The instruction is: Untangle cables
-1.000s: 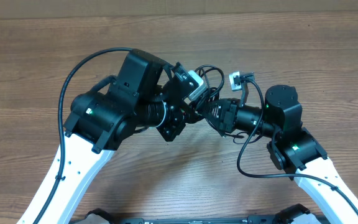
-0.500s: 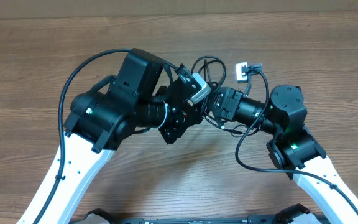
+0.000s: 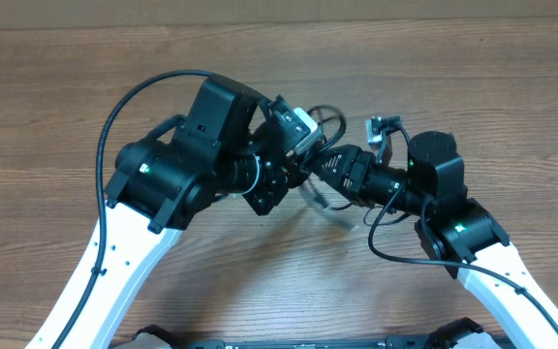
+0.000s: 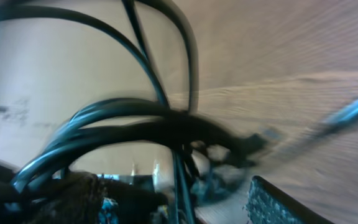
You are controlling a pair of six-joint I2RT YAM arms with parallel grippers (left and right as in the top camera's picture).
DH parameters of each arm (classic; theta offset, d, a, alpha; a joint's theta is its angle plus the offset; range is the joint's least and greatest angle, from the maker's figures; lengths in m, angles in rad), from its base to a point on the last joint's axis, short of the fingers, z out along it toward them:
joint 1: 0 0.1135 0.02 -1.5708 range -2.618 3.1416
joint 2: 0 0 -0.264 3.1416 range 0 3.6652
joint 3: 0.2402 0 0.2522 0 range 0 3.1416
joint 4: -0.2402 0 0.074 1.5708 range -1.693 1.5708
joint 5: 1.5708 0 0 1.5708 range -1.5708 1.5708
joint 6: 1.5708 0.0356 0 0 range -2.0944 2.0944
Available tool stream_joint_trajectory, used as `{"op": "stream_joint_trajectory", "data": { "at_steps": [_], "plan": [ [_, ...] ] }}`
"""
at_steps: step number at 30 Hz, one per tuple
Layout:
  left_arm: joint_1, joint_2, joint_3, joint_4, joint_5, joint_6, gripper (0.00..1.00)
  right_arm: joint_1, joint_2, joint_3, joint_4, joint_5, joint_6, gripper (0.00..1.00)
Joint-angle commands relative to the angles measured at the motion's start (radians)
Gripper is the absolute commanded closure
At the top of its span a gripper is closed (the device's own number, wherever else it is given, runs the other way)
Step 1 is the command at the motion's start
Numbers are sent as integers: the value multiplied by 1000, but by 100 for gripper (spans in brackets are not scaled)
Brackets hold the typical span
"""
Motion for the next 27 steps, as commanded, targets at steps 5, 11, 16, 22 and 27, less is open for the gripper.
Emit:
{"op": "stream_joint_trajectory", "data": {
  "at_steps": [5,11,16,22,27],
  "plan": [
    [0,-18,23,6,-160,15,96,-7,-38,11,-131,-4,-26,16],
    [0,-18,23,3,-187,20,96,-9,-61,11,-236,24,-26,10],
    [0,-18,23,3,-190,31,96,-9,-61,11,-238,71,-60,8],
    [0,-18,23,3,-197,31,96,-11,-61,11,-277,211,-306,1],
    [0,-18,23,3,-196,31,96,-26,-61,11,-268,198,-111,0]
  ]
}}
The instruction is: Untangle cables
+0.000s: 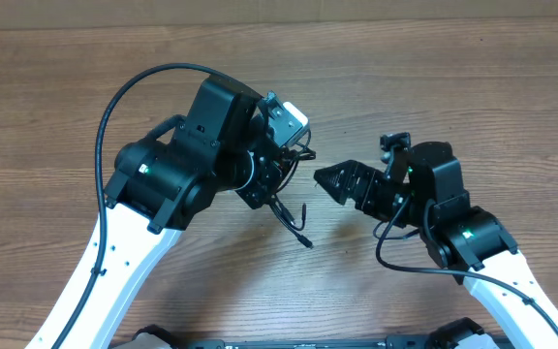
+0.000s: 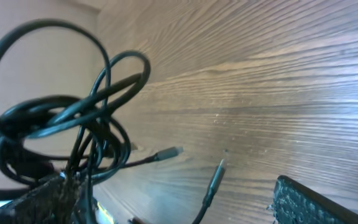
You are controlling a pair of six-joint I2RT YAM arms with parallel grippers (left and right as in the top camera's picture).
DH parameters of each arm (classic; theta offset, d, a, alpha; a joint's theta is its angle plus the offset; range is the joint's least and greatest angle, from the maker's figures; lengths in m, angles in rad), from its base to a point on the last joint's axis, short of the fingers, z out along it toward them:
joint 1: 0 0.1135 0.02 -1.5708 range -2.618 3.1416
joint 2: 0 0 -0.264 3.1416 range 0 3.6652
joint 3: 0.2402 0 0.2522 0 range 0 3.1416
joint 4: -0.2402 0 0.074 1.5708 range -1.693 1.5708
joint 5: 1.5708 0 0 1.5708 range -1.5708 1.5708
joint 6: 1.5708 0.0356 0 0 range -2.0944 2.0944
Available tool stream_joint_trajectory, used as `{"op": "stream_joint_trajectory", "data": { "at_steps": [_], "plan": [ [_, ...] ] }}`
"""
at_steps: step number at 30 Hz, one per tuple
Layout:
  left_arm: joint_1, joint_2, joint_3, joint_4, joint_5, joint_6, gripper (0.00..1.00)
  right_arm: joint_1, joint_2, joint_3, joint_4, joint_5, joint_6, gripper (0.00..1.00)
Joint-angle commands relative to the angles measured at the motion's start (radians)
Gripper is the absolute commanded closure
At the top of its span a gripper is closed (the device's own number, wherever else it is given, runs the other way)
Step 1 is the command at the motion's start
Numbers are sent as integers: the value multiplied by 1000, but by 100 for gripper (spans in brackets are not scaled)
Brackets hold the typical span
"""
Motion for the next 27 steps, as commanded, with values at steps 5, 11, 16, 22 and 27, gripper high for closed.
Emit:
{"op": "stream_joint_trajectory", "data": {
  "at_steps": [5,11,16,22,27],
  "plan": [
    [0,-16,23,8,-1,22,96,-14,-18,11,31,-13,253,0],
    [0,-16,23,8,-1,22,96,-14,-18,11,39,-42,428,0],
    [0,-16,23,8,0,22,96,-14,-17,11,155,-60,523,0],
    [0,-16,23,8,19,23,96,4,-6,11,270,-60,646,0],
    [0,-16,23,8,26,23,96,40,55,11,313,-51,669,3]
  ]
}}
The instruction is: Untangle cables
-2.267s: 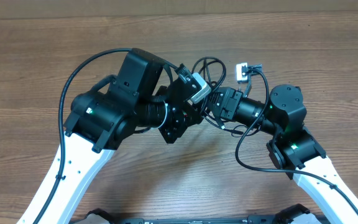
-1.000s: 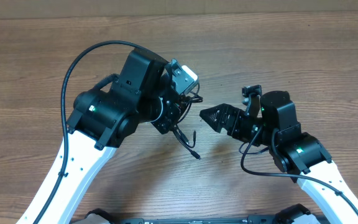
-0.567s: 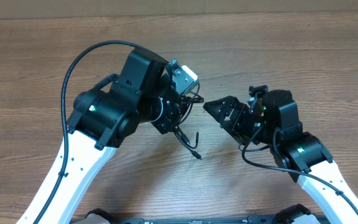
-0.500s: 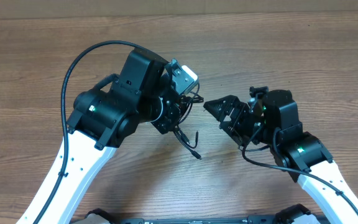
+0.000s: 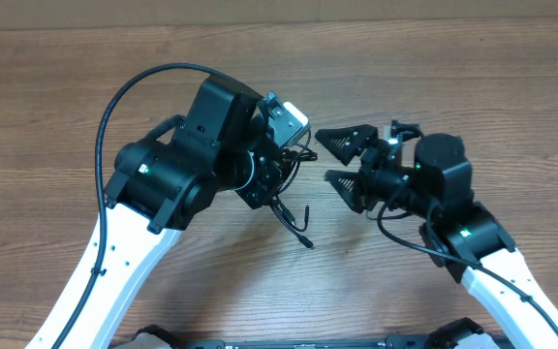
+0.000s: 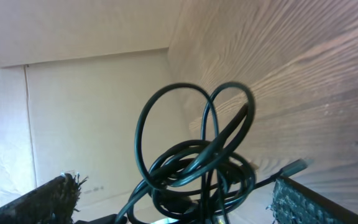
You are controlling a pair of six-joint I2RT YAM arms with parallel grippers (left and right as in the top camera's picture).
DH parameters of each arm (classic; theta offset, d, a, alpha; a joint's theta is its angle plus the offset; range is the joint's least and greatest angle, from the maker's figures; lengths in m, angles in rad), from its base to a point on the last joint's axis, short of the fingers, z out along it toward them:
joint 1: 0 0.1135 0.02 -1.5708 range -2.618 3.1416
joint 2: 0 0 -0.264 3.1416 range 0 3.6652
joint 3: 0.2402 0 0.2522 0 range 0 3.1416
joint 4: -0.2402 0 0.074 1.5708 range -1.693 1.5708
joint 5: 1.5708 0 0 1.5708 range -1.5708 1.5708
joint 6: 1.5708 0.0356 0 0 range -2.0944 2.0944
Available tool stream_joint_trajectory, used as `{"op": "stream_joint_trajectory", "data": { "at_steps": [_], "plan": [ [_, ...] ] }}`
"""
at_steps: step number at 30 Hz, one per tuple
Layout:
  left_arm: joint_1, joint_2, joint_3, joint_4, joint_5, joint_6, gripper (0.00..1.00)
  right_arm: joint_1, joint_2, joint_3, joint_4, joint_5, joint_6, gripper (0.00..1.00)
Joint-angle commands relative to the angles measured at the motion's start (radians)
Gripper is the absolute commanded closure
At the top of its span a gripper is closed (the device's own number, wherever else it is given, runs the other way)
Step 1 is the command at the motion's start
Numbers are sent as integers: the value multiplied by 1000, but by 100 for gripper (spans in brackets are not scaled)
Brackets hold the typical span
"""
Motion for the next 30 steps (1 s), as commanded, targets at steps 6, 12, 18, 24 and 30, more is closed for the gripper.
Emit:
{"op": "stream_joint_trajectory", "data": {
  "at_steps": [6,12,18,24,30],
  "plan": [
    [0,-16,23,8,24,23,96,51,151,11,100,8,47,13],
    [0,-16,23,6,34,23,96,50,204,11,212,10,47,77],
    [0,-16,23,0,34,22,96,48,204,11,248,13,46,96],
    [0,-16,23,-16,28,18,96,32,204,11,309,17,-40,96],
    [0,-16,23,-56,-16,18,45,-12,203,11,320,4,-182,96]
  ]
}}
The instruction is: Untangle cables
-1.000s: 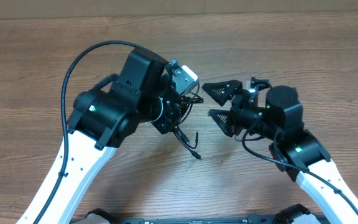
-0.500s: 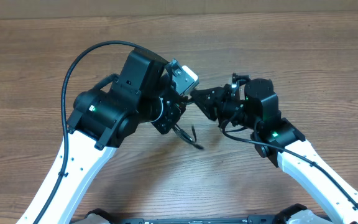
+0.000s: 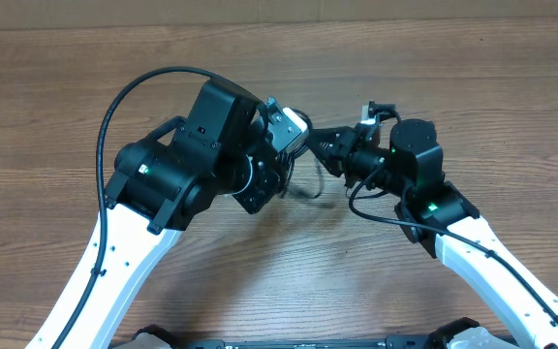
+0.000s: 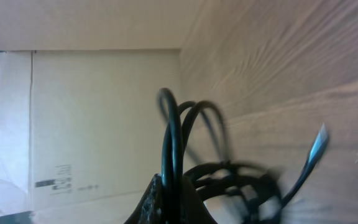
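Note:
A tangle of black cable (image 3: 307, 188) hangs between my two grippers above the wooden table (image 3: 453, 78). My left gripper (image 3: 291, 157) holds the bundle from the left, its fingers mostly hidden under the wrist. From the right, my right gripper (image 3: 321, 151) meets the tangle and is shut on it. In the right wrist view its fingers (image 4: 157, 198) pinch two upright strands of a cable loop (image 4: 180, 124). Blurred coils lie behind them, and a plug end (image 4: 316, 144) sticks out to the right.
A cardboard wall (image 4: 86, 106) stands along the table's far edge (image 3: 260, 12). The left arm's own black supply cable (image 3: 124, 97) arcs over its elbow. Both arms crowd the middle of the table.
My right gripper was open a little to the right of the tangle. It has moved left and is now shut on a cable loop. The dangling cable end sits higher than before.
My right gripper was first pressed in among the cables at the left gripper. Then it stood back to the right, open, while the tangle hung from the left gripper with one end trailing. It stayed open facing the bundle, and now grips a loop.

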You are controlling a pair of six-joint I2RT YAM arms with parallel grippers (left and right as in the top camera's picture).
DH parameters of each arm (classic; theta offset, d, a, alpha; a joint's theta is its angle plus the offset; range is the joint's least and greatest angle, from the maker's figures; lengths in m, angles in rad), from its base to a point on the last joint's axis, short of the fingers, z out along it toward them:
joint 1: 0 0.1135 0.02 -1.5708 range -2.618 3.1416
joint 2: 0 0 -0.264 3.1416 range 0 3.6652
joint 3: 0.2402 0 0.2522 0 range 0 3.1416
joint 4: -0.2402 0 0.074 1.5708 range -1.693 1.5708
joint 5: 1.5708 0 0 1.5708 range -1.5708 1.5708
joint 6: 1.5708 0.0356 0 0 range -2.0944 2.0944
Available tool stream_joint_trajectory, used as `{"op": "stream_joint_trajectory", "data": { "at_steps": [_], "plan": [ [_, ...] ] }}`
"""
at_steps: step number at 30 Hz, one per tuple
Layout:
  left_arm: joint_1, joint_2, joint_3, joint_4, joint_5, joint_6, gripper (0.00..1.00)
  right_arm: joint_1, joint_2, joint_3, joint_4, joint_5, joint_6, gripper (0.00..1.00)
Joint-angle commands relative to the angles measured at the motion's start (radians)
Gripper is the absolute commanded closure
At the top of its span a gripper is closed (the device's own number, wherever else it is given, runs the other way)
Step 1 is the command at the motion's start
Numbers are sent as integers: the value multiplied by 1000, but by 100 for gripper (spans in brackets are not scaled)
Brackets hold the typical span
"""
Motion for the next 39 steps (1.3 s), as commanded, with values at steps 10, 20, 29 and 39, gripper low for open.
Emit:
{"op": "stream_joint_trajectory", "data": {
  "at_steps": [10,20,29,39],
  "plan": [
    [0,-2,18,-12,-12,-114,0,-86,-3,11,88,-143,-108,96],
    [-2,11,-207,241,10,-322,0,-86,-3,11,88,-153,-103,96],
    [-10,11,-462,533,-2,-502,16,-86,-3,11,88,-151,-74,96],
    [24,-32,-493,553,-135,-488,96,-86,-3,11,-89,-75,-132,96]
  ]
}}
